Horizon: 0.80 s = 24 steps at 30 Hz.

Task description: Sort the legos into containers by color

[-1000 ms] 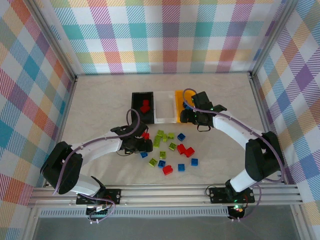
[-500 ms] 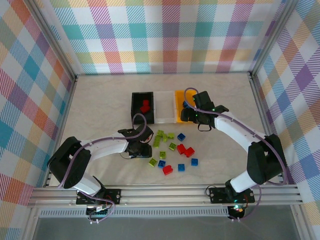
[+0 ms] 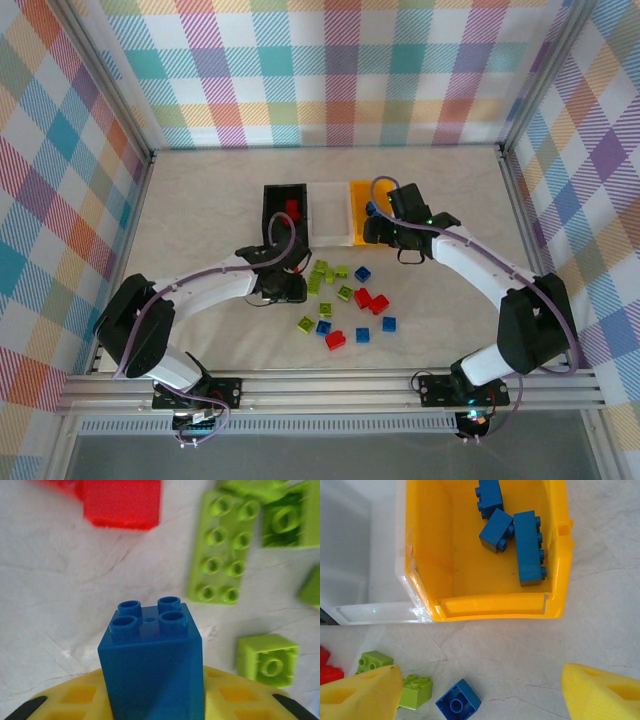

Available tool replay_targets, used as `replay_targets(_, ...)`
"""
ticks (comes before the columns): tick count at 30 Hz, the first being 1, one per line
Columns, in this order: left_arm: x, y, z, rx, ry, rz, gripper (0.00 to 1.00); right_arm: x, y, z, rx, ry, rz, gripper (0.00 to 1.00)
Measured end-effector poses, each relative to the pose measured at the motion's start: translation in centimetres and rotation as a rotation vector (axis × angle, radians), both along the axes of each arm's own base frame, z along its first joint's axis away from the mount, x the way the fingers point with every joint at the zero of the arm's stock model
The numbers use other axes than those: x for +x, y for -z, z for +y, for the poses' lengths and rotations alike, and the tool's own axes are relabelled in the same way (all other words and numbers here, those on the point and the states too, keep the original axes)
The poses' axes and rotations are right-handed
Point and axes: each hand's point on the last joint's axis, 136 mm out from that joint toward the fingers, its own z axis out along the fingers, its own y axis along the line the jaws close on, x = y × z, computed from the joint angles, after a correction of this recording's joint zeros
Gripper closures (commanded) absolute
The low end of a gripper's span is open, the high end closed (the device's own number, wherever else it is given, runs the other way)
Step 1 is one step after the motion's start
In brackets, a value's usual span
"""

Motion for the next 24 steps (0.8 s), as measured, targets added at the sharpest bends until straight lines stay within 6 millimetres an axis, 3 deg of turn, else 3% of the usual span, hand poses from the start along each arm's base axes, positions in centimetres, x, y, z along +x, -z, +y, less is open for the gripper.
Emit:
replay_targets(4,2.3,-3.4,-2.2,-0.039,0.034,-0.060,0.64,-0.7,0.0,-1.2,-0.005,0.029,-0.010,0.17)
replay_targets(9,7.7,-7.5,-7.2,-0.101,0.086,-0.163,0.66,-1.6,-0.5,-2.6,-0.001,0.071,-0.030,0.16)
replay_targets(12,11.3,-8.7,-10.5,-0.118,0.117,-0.207,0.67,-2.0,-0.4,-3.1,-0.004,0.084,-0.030,0.16)
replay_targets(18,17.6,-8.9,-16.2,-0.137,0.156,-0.264,0.67,-2.6,0.3,-3.5,-0.014,0.084,-0.011,0.16)
replay_targets(20,19.2,-8.7,-17.5,-0.141,0.158,-0.274,0.60,-2.9,0.4,-3.6,-0.016,0.085,-0.008,0.16)
replay_targets(24,21.4,-8.5,-19.3,-0.145,0.165,-0.287,0.32,-3.3,-0.1,-3.8,-0.008,0.085,-0.023,0.15)
